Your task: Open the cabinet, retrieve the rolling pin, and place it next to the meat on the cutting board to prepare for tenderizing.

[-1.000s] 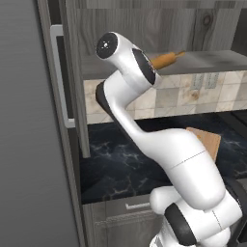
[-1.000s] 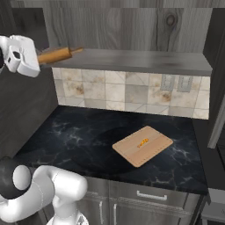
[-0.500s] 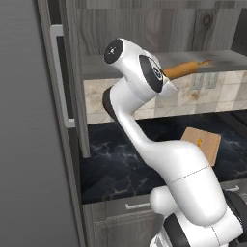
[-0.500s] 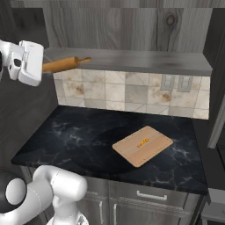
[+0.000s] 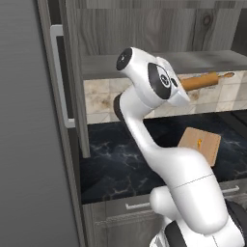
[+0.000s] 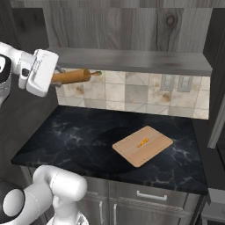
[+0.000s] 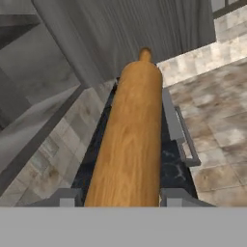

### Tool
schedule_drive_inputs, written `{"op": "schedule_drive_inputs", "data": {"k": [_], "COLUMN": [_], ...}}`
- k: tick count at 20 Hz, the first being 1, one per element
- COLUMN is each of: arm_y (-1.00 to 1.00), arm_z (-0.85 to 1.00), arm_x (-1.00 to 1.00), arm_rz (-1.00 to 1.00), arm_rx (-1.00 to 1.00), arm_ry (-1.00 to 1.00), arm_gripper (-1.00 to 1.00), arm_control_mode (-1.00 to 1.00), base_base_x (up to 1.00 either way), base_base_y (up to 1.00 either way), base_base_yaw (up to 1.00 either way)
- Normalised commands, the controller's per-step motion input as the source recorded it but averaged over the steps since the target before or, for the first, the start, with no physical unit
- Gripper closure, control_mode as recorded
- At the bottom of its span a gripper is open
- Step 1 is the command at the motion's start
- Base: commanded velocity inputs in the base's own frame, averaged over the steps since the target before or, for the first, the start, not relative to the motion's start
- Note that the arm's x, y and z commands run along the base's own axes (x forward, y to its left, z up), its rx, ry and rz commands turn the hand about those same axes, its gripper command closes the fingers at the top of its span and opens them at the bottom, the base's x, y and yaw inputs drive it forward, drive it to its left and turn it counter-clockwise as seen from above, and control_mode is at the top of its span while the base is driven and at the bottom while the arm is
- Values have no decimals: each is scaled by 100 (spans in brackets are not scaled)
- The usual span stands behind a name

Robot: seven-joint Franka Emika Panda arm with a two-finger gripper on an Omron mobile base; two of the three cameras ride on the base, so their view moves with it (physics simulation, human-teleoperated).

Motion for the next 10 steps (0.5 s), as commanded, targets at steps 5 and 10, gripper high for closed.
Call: {"op": "schedule_drive_inputs", "data": {"k": [5, 10], "arm_y": [-52, -57], "arm_z": [-25, -25], "arm_x": [-20, -20], "arm_rz": [-15, -14], "arm_rx": [1, 2], "arm_ry": [0, 0], "arm_gripper": [100, 100], "arm_control_mode": [-100, -100], "base_base_x": [0, 0], "base_base_y": [0, 0], "base_base_yaw": [0, 0]}}
